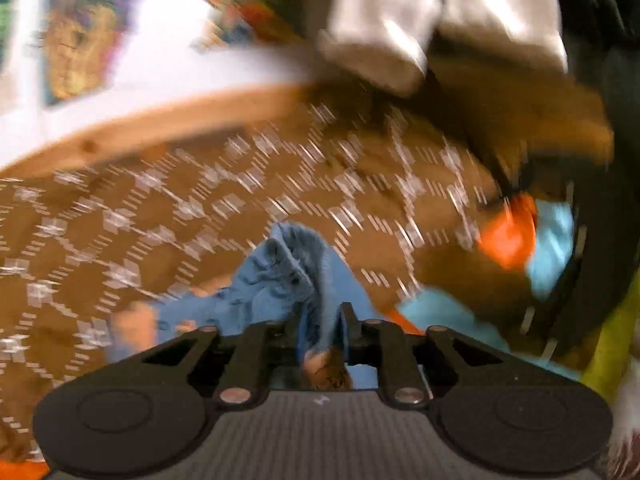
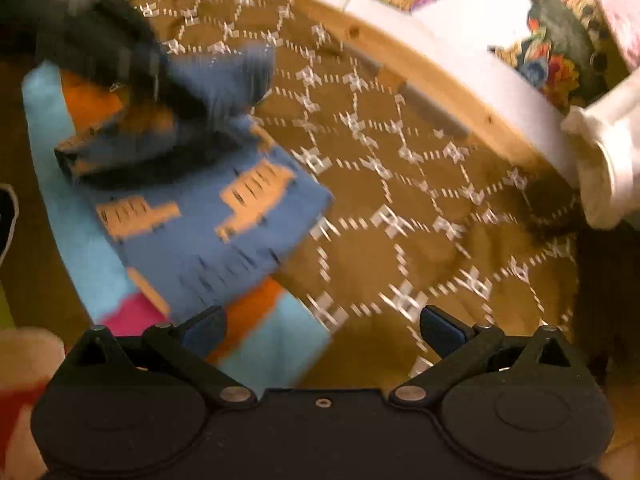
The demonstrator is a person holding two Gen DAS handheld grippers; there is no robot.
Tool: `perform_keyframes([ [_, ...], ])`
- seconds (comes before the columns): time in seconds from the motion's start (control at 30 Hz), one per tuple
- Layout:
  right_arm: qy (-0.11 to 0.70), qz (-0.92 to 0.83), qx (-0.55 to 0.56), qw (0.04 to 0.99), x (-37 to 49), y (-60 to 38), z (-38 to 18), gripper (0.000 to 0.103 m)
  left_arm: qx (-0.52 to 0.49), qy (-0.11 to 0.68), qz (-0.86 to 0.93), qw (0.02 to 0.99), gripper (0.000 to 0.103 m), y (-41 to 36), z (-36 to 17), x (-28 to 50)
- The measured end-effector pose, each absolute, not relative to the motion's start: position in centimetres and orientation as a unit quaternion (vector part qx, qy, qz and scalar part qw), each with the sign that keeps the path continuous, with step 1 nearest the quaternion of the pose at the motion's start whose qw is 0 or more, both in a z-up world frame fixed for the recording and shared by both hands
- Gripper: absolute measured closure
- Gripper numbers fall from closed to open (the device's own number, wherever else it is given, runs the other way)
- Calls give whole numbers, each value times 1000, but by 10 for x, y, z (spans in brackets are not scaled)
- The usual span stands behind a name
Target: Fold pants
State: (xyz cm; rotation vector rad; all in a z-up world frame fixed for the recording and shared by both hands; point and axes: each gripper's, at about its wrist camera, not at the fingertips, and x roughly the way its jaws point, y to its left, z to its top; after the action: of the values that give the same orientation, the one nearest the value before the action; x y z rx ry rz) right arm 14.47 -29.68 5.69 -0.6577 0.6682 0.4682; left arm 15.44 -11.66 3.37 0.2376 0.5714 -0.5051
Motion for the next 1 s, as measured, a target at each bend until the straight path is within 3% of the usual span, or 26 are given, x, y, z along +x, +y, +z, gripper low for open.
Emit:
perform_keyframes([
  [0.17,373,231,-317,841,146,-316,73,1,123,262,-264,920,43,-123,12,133],
  [0.2,367,235,-313,844,146,-318,76,1,123,261,-260,922,43,-120,10,127],
  [0.43,318,271,-141,898,178,-305,63,1,196,270,-216,917,43,-96,-4,114],
  [0.63,363,354,-65,859,202,-275,53,2,215,280,-222,909,43,-98,-12,112],
  [0.83,413,343,13,844,225,-263,45,17,232,285,-228,902,44,-105,-13,121],
  [0.9,428,334,31,839,234,-260,42,27,240,284,-232,899,51,-108,-14,120],
  [1.0,445,312,60,837,243,-259,39,41,254,288,-238,892,71,-113,-16,122],
])
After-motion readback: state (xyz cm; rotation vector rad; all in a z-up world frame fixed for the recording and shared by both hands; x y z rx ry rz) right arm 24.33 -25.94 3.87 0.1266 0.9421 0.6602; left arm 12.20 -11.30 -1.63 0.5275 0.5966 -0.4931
